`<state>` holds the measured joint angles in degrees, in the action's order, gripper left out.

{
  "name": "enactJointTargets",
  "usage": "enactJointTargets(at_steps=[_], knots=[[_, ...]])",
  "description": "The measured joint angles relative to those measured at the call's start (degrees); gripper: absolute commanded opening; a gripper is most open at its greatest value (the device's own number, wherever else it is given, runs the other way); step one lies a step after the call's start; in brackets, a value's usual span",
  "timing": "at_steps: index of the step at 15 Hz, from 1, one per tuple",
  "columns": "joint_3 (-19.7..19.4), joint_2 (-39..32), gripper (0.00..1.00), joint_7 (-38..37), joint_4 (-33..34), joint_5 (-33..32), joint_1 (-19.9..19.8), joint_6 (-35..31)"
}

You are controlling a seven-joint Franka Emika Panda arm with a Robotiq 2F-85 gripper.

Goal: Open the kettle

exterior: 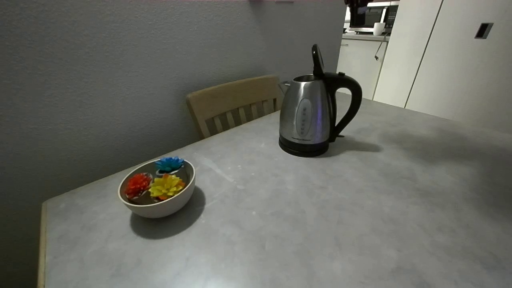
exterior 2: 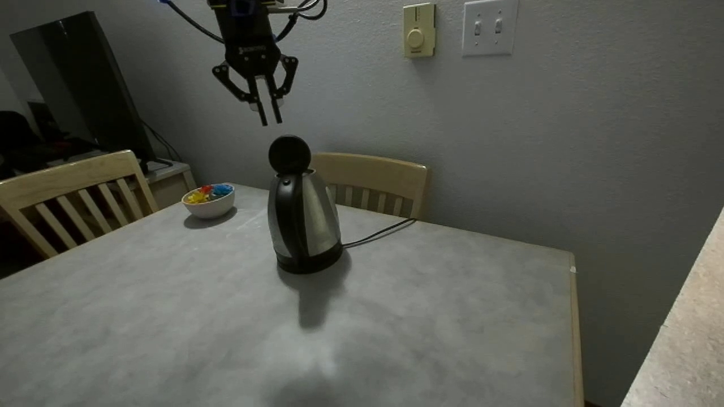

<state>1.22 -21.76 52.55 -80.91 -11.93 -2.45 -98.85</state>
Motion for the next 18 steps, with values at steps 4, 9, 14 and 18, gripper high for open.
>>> enactJointTargets(at_steps=[4, 9, 14, 18], knots=[[0.0, 0.0, 0.81, 0.0, 0.0, 0.0, -0.01, 0.0], [0.0, 0.0, 1.0, -0.76, 0.0, 1.25, -0.12, 0.59], [-0.01, 0.0, 1.0, -5.32, 0.04, 4.35, -0.13, 2.48], [-0.01, 0.09, 1.0, -8.25, 0.08, 6.11, -0.11, 3.08]])
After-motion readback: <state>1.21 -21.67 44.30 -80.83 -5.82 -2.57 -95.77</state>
